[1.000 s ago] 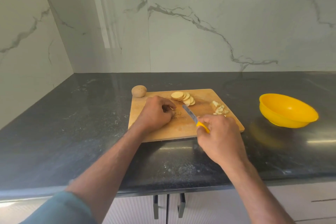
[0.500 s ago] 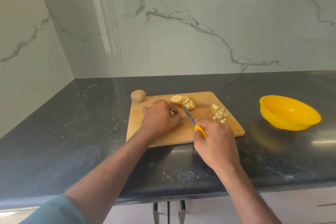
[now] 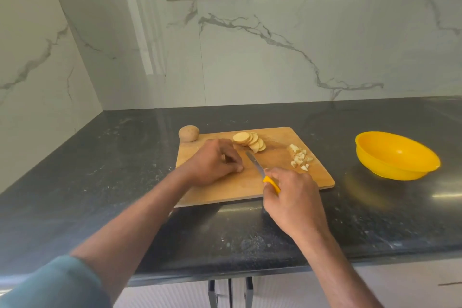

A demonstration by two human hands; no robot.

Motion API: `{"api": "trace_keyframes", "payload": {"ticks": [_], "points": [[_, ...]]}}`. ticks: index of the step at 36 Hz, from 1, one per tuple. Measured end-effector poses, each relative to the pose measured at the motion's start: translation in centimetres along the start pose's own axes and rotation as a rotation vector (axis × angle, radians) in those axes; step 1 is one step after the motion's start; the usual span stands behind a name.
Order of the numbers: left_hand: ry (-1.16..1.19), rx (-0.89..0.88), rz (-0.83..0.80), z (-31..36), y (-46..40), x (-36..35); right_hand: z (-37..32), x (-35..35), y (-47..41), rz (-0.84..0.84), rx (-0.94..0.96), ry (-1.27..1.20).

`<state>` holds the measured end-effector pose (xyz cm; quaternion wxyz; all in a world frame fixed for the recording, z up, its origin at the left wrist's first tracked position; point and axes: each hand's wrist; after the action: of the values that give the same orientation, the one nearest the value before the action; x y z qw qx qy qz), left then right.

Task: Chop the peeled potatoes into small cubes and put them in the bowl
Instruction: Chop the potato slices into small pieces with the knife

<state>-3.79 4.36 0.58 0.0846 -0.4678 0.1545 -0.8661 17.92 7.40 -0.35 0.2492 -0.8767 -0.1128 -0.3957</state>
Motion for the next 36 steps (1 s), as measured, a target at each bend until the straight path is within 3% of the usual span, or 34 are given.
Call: {"api": "trace_keyframes", "payload": {"ticks": [3, 9, 14, 36], "points": [[0.093, 0.010, -0.005, -1.0, 0.6, 0.6, -0.1, 0.0, 0.1, -0.011, 0.025, 0.031], [0.005, 0.132, 0.257, -0.5, 1.7, 0.0, -0.5, -0.4, 0.3, -0.004, 0.067, 0.149], [-0.145, 0.180, 0.230, -0.4, 1.9, -0.6, -1.3, -0.9, 0.2, -0.025, 0.069, 0.178], [-0.064, 0.236, 0.289, -0.8, 1.3, -1.4, -3.0, -2.3, -0.4, 0.011, 0.103, 0.103]]}}
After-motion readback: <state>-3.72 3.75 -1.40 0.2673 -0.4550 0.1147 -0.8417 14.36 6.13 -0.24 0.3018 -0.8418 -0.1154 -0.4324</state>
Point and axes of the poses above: each hand's wrist, its own y-axis away from the middle knuckle, its own x-axis out of the back of the hand, z = x × y, and after that the axes turned 10 degrees about -x, right-handed
